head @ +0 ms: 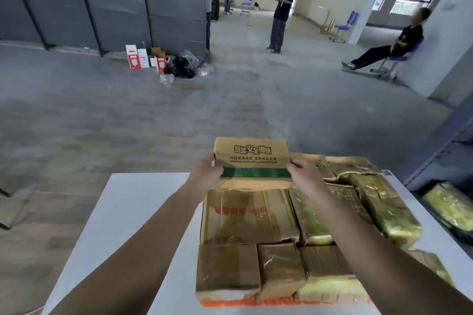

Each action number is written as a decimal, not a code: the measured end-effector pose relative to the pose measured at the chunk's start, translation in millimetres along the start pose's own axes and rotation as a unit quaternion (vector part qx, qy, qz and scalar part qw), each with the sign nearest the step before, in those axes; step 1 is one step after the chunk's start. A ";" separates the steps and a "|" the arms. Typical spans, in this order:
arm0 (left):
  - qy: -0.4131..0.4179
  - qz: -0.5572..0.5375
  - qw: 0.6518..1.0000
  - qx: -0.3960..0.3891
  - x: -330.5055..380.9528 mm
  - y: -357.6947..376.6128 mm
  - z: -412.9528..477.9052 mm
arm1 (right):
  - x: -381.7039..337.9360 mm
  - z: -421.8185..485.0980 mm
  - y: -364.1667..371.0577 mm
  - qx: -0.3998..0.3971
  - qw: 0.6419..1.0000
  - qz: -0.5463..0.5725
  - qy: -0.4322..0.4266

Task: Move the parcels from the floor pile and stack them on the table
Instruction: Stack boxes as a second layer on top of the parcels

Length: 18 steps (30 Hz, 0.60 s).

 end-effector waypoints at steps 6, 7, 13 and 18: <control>-0.019 0.006 1.000 -0.013 3.7 -15.7 70.8 | -20.8 56.9 11.1 -0.010 0.998 -0.057 0.015; -0.027 0.010 0.999 -0.018 0.2 -15.6 79.2 | -19.6 64.0 15.4 -0.016 0.998 -0.062 0.018; -0.013 0.042 0.998 -0.042 -17.4 -8.4 104.1 | -10.2 85.8 32.3 -0.057 0.995 -0.080 0.018; -0.017 0.017 0.999 -0.039 -32.6 -4.0 112.4 | -2.1 89.9 43.4 -0.062 0.994 -0.092 0.021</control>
Point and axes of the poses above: each hand's wrist, its own z-axis towards the middle knuckle, its own y-axis out of the palm, x = y × z, the point moved 6 cm from there along z, towards the middle knuckle, and after that the axes turned 9 degrees about -x, right-handed, at the moved point
